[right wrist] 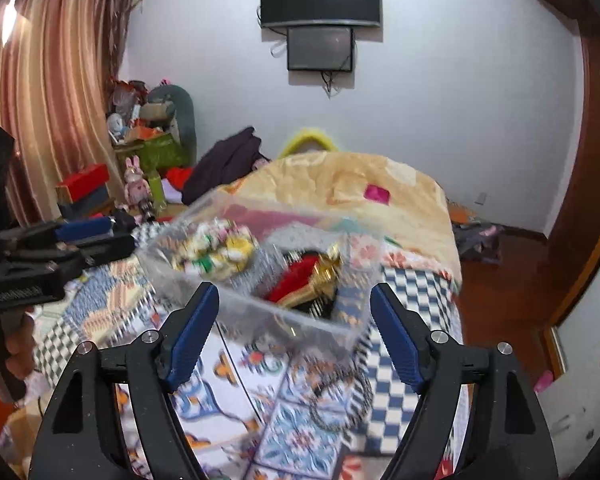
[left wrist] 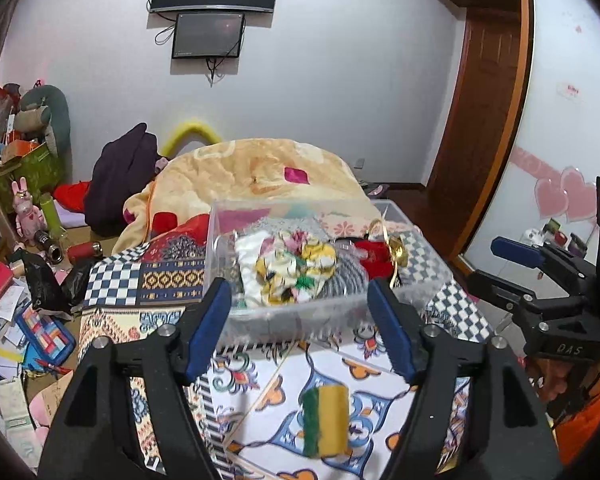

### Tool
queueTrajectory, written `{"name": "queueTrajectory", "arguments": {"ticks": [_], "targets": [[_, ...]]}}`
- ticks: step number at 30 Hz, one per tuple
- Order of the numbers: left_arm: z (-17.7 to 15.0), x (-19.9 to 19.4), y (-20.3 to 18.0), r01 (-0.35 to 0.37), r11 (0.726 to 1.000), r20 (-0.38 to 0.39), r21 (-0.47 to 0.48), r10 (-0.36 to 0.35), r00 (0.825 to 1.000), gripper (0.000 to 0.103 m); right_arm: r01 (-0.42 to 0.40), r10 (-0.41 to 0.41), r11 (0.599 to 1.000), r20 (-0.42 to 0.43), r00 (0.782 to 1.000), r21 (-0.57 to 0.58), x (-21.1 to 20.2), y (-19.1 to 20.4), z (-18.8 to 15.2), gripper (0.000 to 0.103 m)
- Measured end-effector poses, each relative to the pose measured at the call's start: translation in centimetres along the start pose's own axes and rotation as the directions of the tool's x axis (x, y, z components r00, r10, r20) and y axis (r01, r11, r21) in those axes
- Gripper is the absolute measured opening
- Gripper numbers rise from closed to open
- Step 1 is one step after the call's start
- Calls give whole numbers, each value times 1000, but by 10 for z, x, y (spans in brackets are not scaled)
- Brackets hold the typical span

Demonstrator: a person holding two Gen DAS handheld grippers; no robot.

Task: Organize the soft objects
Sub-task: 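Grasp the yellow-green sponge with the left tool while the right tool grasps the braided band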

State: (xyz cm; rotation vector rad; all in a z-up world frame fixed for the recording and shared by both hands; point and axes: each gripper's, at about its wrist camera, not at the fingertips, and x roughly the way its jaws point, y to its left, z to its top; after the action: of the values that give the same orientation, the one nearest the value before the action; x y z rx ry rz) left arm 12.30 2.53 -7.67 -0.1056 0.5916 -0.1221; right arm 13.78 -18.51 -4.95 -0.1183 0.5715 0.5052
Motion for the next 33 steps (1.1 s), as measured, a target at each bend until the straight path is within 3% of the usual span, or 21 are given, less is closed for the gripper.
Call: {"name": "queueTrajectory", "arguments": {"ticks": [7, 15, 20, 23, 25, 27, 30, 31, 33], "targets": [[-34, 21, -5, 4, 1000, -101, -8, -5, 995, 72, 30, -26, 999, -120, 992, 29, 15, -15, -37, 76], [-76, 43, -17, -16, 1000, -198, 23, 20, 980, 72, 39, -14, 995, -248, 969, 96, 44, -33, -73, 76], [-89, 52, -17, -22, 999, -225, 27, 28, 974, 72, 46, -16, 993, -267, 964, 108, 55, -36, -80, 76], [-94, 54, -16, -17, 1000, -233, 24, 22, 972, 64, 53, -27, 994, -268, 963, 92, 61, -35, -80, 75], [-95, 56, -16, -10, 1000, -239, 29, 17, 971, 57, 72, -52, 995, -260, 964, 68, 62, -30, -78, 69], [-97, 56, -16, 2, 1000, -246, 28, 5, 969, 43, 93, -82, 995, -255, 963, 34, 61, -26, -79, 56], [-98, 57, -17, 15, 1000, -252, 27, -8, 968, 31, 86, -76, 996, -246, 966, 31, 58, -25, -79, 40], [-98, 56, -17, 17, 999, -250, 29, -9, 968, 31, 89, -79, 996, -244, 967, 28, 57, -25, -79, 37], [-98, 53, -17, 13, 999, -242, 32, -5, 970, 30, 92, -83, 995, -241, 967, 28, 55, -26, -80, 22]]}}
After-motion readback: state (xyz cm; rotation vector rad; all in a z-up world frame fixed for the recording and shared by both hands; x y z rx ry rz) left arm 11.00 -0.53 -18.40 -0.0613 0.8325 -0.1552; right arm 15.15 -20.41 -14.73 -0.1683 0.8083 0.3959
